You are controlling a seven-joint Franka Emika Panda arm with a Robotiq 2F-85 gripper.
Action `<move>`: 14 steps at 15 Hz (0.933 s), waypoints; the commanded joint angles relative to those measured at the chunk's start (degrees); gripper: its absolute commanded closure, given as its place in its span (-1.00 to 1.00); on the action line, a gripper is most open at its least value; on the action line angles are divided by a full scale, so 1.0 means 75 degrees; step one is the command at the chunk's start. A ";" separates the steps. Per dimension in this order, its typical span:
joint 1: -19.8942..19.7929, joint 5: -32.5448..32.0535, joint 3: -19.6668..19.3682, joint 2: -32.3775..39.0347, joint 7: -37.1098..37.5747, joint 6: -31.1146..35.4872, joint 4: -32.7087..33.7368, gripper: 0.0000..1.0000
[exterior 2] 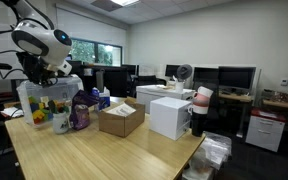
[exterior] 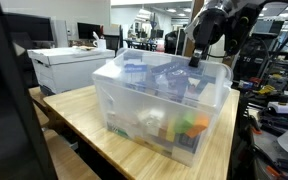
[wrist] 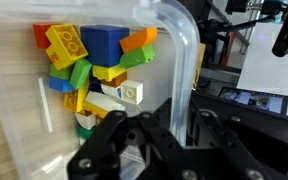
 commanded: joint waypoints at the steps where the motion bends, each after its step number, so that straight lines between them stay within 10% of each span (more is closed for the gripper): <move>1: -0.0279 0.0762 -0.0054 -0.0236 -0.0527 -0.0462 -0.0198 0.89; 14: -0.0672 0.1918 -0.0042 0.0003 -0.1523 -0.1200 -0.0264 0.89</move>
